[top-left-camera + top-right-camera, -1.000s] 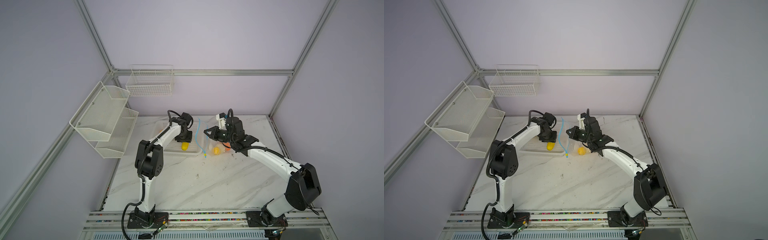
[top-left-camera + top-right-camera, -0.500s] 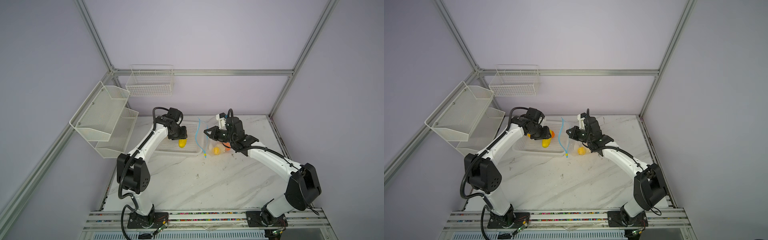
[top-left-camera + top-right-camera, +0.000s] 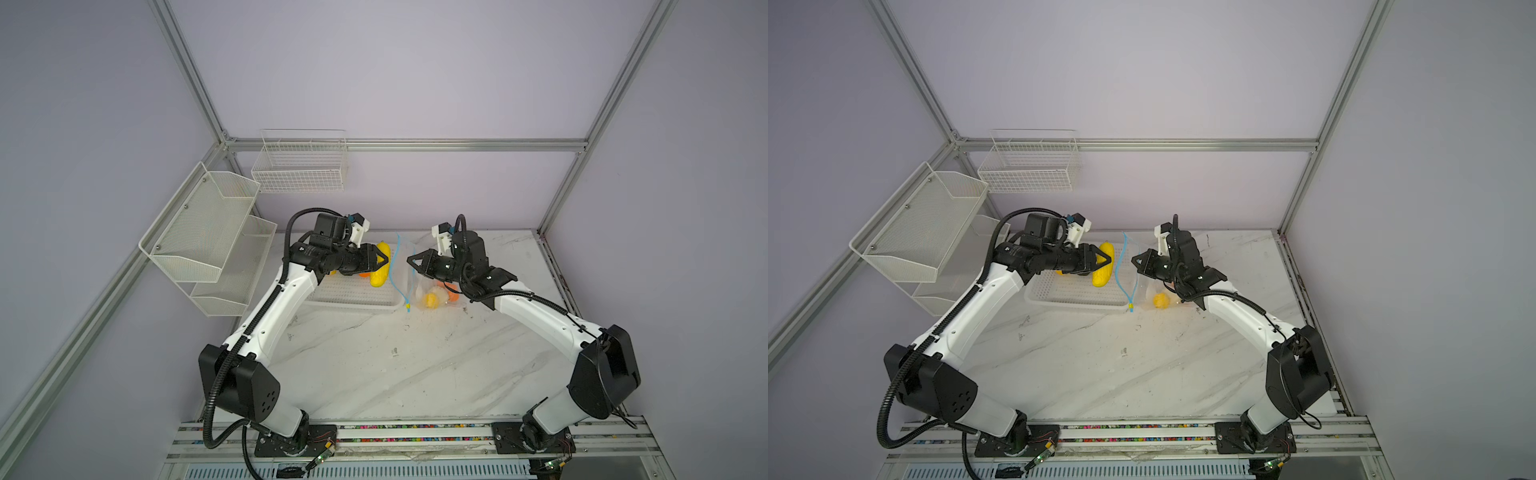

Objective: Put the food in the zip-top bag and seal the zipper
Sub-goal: 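Lift the mango with the left gripper and carry it toward the bag, then lower the held mango into the bag mouth and open the left gripper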

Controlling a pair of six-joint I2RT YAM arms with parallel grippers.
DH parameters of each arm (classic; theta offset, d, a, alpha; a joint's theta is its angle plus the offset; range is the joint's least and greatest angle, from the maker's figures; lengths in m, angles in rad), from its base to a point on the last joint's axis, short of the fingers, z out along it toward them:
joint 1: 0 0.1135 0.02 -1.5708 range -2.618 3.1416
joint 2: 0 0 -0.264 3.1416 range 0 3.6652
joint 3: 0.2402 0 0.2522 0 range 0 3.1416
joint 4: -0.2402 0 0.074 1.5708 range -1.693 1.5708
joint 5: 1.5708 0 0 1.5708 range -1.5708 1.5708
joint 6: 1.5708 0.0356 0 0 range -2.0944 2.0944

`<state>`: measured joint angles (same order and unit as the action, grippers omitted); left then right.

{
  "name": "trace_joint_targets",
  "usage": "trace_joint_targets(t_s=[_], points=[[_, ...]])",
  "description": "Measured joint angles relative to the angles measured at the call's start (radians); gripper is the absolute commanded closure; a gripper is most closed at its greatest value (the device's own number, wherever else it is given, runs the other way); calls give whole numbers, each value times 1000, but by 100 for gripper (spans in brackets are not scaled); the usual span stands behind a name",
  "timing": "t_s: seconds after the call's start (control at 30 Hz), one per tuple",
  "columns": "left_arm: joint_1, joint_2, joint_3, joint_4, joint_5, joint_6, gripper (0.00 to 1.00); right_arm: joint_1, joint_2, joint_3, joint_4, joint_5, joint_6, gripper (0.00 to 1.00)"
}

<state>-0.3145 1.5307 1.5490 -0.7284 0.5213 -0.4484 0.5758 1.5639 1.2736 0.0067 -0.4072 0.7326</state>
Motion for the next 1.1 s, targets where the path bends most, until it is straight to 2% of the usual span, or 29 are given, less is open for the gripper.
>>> trace_joint_targets(t_s=[0.43,1.1], points=[[-23,-20,-26,148,100,-35,57,0,2,19,-4,3,0,100],[-51,27,-84,254,95,-109,57,0,13,27,-4,3,4,100]])
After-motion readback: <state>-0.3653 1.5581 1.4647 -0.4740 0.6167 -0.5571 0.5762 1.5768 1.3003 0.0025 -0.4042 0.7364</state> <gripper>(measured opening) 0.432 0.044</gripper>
